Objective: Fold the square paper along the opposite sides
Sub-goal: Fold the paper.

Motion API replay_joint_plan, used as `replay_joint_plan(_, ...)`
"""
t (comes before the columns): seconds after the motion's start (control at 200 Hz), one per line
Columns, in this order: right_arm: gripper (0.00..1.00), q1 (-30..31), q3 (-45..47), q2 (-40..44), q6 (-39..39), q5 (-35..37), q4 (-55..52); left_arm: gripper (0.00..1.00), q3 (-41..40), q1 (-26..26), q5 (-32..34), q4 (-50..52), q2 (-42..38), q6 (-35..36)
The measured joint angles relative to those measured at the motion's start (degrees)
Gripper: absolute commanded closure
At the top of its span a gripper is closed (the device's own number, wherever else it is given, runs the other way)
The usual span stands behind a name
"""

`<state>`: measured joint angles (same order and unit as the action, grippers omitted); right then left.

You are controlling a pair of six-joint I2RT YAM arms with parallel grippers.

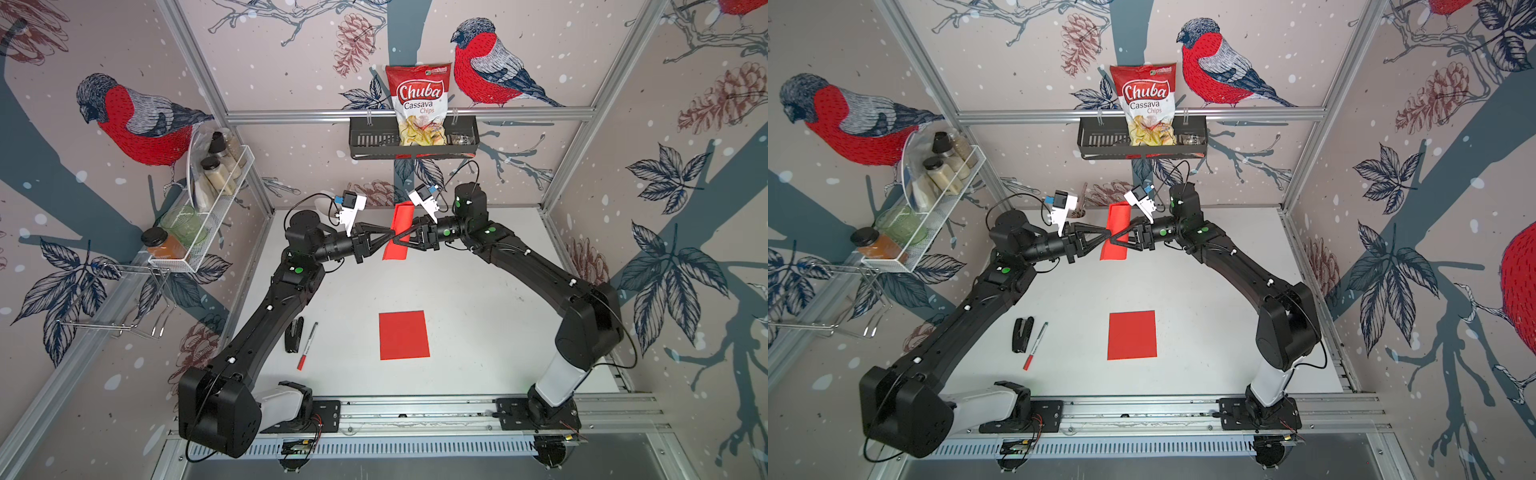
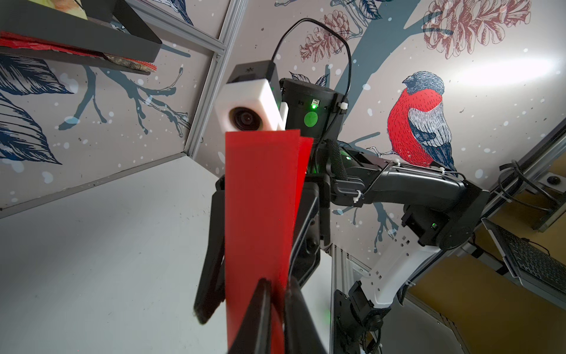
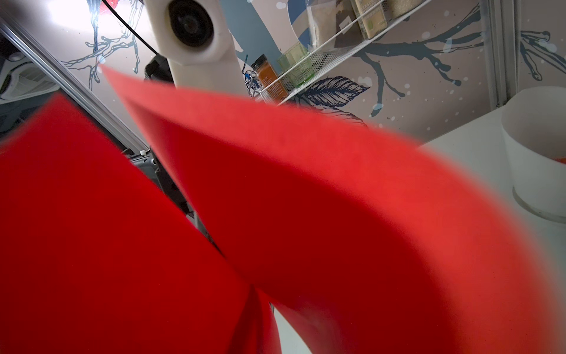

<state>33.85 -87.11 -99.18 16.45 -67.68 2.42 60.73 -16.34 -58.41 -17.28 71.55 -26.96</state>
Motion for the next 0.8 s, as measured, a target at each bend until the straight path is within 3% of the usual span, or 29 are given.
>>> replay_joint_plan(0.22,0.55,0.13,-0.31,0.04,-1.27,1.27,-1.66,0.86,0.17,-0.24,0.81,1.4,0.0,0.81)
replay_joint_plan(0.395,0.53,0.22,-0.31,0.22,-1.29,1.49,-2.21,1.0,1.27,-0.42,2.36,4.11,0.44,2.21)
replay_joint_plan(0.56,0.5,0.17,-0.31,0.59,-1.27,1.68,-2.45,1.0,2.01,-0.46,4.2,6.03,0.55,3.08)
replay_joint_plan(0.8,0.31,-2.1,2.14,2.43,0.42,0.92,0.37,1.0,2.05,-0.48,5.84,6.78,-0.37,3.34)
